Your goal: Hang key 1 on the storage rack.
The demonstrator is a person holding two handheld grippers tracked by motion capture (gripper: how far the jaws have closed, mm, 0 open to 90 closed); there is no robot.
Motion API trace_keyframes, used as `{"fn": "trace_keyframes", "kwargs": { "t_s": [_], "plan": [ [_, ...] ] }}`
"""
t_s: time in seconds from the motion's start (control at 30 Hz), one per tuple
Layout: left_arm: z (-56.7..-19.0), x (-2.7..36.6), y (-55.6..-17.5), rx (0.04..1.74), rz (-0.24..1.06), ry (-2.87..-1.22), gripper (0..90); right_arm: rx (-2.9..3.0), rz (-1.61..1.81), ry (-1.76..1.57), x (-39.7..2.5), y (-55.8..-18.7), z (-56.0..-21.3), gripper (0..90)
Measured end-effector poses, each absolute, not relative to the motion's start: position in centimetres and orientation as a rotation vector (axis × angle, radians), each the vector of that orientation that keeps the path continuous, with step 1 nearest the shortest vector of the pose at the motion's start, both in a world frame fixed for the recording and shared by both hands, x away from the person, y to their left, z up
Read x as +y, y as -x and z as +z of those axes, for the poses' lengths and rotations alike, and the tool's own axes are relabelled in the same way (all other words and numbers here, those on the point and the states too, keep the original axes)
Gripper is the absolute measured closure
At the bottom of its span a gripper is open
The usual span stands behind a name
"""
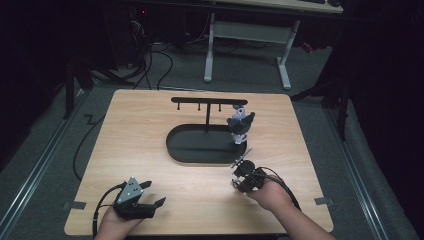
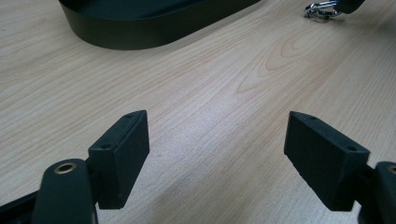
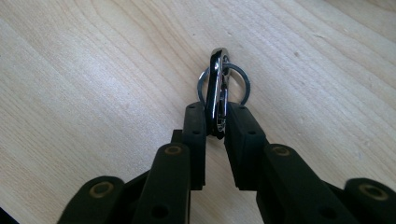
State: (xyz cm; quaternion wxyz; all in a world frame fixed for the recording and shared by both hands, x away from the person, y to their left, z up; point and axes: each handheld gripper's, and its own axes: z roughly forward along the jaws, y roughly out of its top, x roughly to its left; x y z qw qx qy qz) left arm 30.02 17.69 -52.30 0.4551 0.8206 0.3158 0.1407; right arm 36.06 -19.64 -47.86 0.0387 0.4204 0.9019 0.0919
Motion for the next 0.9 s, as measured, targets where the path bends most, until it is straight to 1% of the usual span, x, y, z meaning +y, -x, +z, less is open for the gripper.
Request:
{"fn": "trace_keyframes", "kwargs": {
  "t_s": [0.23, 0.33, 0.4, 0.47, 0.57, 0.63, 0.9],
  "plan": [
    [-52.4, 17.6, -30.0, 0.779, 0.344, -2.026, 22.9, 2.752, 0.274, -1.333, -20.1, -36.6, -48.0, 80.8],
    [-52.4, 17.6, -30.0, 0.776, 0.346, -2.030, 22.9, 2.781, 0.250, -1.289, -20.1, -37.1, -48.4, 81.0],
    [-52.4, 17.7, -30.0, 0.776, 0.344, -2.030, 22.9, 2.782, 0.241, -1.299, -19.9, -37.1, -48.6, 81.7],
    [-52.4, 17.7, -30.0, 0.778, 0.343, -2.030, 22.9, 2.787, 0.228, -1.284, -19.9, -37.3, -48.7, 84.3],
    [-52.4, 17.8, -30.1, 0.780, 0.343, -2.029, 22.9, 2.799, 0.232, -1.272, -19.9, -37.3, -48.6, 85.1],
    [-52.4, 17.8, -30.1, 0.781, 0.344, -2.027, 22.9, 2.780, 0.235, -1.338, -19.9, -37.1, -48.3, 85.2],
    [-52.4, 17.7, -30.1, 0.782, 0.342, -2.027, 22.9, 2.791, 0.306, -1.292, -20.3, -36.8, -46.2, 85.2]
  ]
}}
